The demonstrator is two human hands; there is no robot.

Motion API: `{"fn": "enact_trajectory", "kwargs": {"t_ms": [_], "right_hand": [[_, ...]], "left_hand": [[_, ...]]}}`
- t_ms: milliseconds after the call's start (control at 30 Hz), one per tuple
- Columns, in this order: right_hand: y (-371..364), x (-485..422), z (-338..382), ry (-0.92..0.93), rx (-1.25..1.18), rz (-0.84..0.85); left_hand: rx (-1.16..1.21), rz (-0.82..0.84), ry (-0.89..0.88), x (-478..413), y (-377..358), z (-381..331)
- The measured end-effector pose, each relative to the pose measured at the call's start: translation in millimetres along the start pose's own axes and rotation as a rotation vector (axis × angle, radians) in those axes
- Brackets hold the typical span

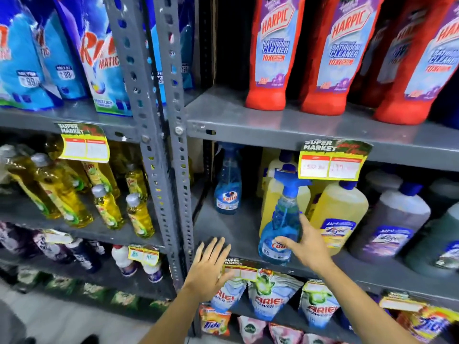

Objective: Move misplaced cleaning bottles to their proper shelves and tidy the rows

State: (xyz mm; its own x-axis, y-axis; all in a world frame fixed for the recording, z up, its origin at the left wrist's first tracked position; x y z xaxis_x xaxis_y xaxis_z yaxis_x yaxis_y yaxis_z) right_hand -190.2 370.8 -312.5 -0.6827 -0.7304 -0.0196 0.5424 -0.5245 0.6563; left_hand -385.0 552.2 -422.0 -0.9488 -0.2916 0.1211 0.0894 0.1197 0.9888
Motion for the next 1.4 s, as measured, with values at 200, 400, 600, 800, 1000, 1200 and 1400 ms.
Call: {"fn": "enact_trajectory", "kwargs": {"t_ms": [200,400,600,800,1000,1200,1400], "right_hand": [[-39,-4,40,0.045,0.034,-0.085],[-71,-35,72,0.031,0.057,-0.093],[-77,-63,85,0.006,0.012,0.001],[-80,-71,90,0.032,-0.027,0.092],[-91,-69,98,0.01,-0.012,0.074],[-94,-69,98,0.011,-0.003,0.067],[-90,-73,97,0.02,-0.039,0.116]], "left_hand": [[0.029,-0.023,-0.006,1,-1,1],[0.043,-0.001,-0.002,1,-3,2],[-0.023,0.062,0.026,3,-3,4],[-0.046,0.048,0.046,2,-2,1],[-0.08,0.006,0.019,3,6,-3],[-0.044,0.06,0.055,3,0,2],[-0.048,0.027,0.038,2,-4,2]]}}
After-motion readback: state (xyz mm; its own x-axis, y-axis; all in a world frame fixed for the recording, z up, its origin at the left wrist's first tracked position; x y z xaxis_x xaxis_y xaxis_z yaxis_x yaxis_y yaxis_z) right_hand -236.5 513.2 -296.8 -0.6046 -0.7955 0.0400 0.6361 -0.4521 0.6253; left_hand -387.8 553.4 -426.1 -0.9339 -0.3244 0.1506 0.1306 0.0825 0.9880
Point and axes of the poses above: each hand's wrist, its own x-axis away from the middle knuckle, its own y-axis out of the back of the hand, z = x × y, the point moved 4 cm from there along -x, towards the middle knuckle, and after that the axes turned 9 degrees about z, right-handed, at the moved point
